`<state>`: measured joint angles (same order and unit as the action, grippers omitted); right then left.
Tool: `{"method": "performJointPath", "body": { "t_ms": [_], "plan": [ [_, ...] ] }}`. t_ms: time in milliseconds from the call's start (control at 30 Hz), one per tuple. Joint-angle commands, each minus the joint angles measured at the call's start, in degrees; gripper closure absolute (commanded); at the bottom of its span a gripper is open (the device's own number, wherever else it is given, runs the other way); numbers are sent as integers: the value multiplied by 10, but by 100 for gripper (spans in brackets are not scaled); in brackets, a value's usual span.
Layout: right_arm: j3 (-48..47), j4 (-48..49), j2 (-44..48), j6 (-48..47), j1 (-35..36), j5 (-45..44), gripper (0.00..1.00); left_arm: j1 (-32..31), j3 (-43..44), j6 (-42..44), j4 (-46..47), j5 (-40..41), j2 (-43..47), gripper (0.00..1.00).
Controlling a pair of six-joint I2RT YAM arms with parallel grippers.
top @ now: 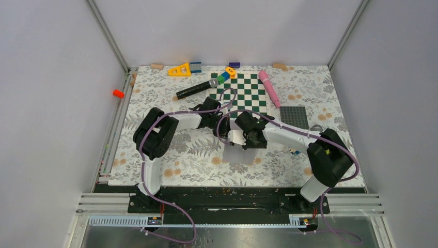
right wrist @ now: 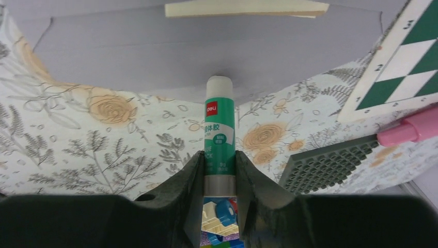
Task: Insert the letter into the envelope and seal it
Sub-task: Paint the envelope at the center of the board.
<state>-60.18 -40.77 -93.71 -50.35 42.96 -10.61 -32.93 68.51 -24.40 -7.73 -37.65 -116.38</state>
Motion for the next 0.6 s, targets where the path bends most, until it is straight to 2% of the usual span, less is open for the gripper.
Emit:
{"method": "performJointPath", "body": {
  "t_ms": [0, 200, 300, 367, 467, 567],
  "plan": [
    [3, 66, -9, 5, -11, -59, 100, -4, -17, 28, -25, 69, -7, 100],
    [-3, 139, 26, 27, -25, -90, 100, -3, -18, 28, -24, 69, -1, 100],
    [-14, 132, 59, 45, -31, -47, 100, 0, -23, 24, -11, 58, 14, 100],
    [-35, 88, 80, 62, -41, 23, 100, 9, -29, 19, 4, 40, 34, 98],
    [-66, 17, 101, 80, -60, 155, 100, 37, -49, 0, 52, 2, 79, 69],
    [-74, -21, 123, 82, -74, 250, 100, 67, -73, -12, 93, -32, 121, 40]
  ]
}}
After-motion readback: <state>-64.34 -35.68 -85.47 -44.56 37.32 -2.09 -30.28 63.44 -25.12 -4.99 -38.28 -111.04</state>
